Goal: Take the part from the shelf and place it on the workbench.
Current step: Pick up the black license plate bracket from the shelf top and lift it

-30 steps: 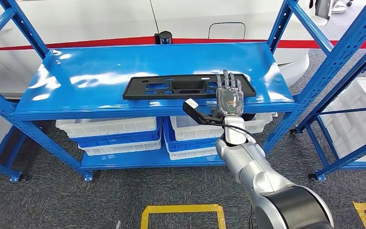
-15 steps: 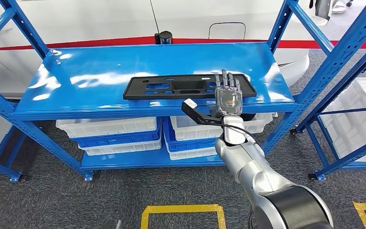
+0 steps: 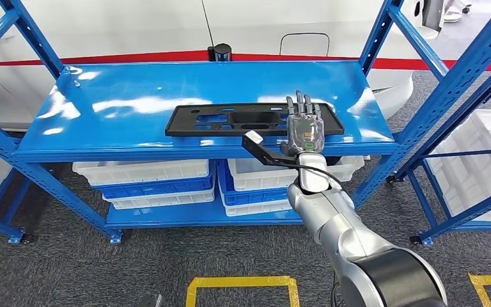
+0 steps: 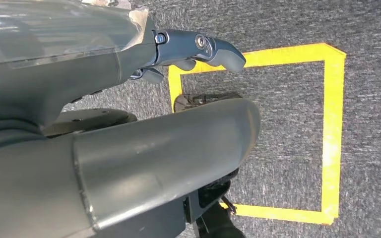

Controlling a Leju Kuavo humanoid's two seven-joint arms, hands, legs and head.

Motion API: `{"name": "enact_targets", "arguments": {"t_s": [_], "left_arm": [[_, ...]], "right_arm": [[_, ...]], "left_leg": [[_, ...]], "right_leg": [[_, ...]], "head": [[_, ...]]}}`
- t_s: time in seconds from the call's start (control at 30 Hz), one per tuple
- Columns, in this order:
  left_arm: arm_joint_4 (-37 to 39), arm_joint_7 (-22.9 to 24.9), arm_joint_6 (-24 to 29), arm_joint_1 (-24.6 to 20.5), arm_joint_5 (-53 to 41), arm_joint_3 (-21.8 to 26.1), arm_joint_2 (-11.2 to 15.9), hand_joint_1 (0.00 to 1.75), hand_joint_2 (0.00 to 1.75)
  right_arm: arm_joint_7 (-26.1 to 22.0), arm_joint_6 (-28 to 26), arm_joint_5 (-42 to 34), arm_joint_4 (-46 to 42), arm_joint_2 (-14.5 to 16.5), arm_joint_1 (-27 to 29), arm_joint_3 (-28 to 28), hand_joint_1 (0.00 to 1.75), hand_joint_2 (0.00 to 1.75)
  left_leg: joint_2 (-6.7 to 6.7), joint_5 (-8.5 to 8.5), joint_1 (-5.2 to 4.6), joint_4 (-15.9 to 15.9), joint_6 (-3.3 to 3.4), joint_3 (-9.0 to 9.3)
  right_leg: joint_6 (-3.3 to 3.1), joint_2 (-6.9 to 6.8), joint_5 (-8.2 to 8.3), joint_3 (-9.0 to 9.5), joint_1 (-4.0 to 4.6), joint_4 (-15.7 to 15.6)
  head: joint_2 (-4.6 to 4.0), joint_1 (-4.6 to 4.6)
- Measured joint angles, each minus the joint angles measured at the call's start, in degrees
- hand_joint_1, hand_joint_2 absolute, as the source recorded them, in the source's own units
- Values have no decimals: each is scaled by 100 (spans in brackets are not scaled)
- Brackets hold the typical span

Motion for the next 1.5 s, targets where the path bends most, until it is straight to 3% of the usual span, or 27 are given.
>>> {"name": "enact_targets", "arguments": {"t_s": [0.03,0.1,0.23,0.3,0.57,0.67,0.73,0.77,0.8,0.87,0.9,1.13,1.47,1.5], "left_arm": [[0,-8,10,-1,4,0,-3,0,0],[0,-17,23,1,7,0,-5,0,0],[0,-22,26,9,8,0,-11,0,0],[0,-22,26,8,8,0,-13,0,0],[0,-23,26,7,8,0,-13,0,0],[0,-24,26,6,8,0,-13,0,0],[0,-24,25,16,8,0,-11,0,0],[0,-23,21,21,8,0,-10,0,0],[0,-7,10,23,7,0,-11,0,0],[0,27,-8,14,4,0,-13,0,0],[0,45,-2,11,2,0,-15,0,0],[0,145,103,10,-10,0,-15,0,0],[0,173,114,16,92,4,-13,0,0],[0,172,133,19,115,8,-13,0,0]], "right_arm": [[-5,1,0,1,7,-8,1,0,175],[-16,3,0,3,22,-15,1,0,175],[-26,2,0,1,45,-29,0,0,175],[-26,0,0,-1,55,-40,0,0,175],[-26,0,0,-1,60,-44,0,0,175],[-26,0,0,0,63,-48,1,0,175],[-26,0,0,6,65,-41,1,0,175],[-26,0,0,10,66,-38,1,0,175],[-26,0,0,14,62,-33,0,0,175],[-26,-1,0,16,54,-32,0,0,175],[-26,-1,0,17,50,-31,0,0,175],[-26,2,-1,19,47,-29,0,0,175],[-72,73,0,82,53,66,0,0,175],[-85,80,0,90,59,68,0,44,175]], "left_leg": [[-1,-30,1,23,-45,7],[-3,-66,-9,51,-123,7],[13,-144,23,131,-226,-17],[34,-235,32,268,-265,-70],[39,-297,36,394,-277,-122],[47,-473,44,804,-299,-327],[54,-653,47,1446,-318,-707],[56,-489,47,1372,-301,-740],[47,-281,32,1062,-289,-650],[24,164,-1,162,-249,-280],[13,155,-17,53,-251,-225],[13,152,-21,53,-211,-224],[14,157,-10,53,-204,-217],[15,157,-8,53,-204,-216]], "right_leg": [[33,-13,154,183,-7,-377],[-10,-17,281,368,1,-755],[-183,15,265,417,-1,-771],[-228,19,252,454,-19,-776],[-241,19,243,466,-19,-776],[-269,18,225,487,-13,-776],[-308,18,196,519,3,-775],[-321,27,160,566,13,-775],[-316,32,117,602,35,-779],[-285,38,47,666,70,-803],[-271,33,36,666,85,-820],[-228,32,61,682,81,-869],[-221,31,66,683,81,-869],[-221,31,66,683,82,-868]], "head": [[0,12],[0,21],[0,-3],[0,-25],[0,-44],[0,-66],[0,-73],[0,-75],[0,-70],[0,-56],[0,-48],[0,-49],[0,-50],[0,-50]]}}
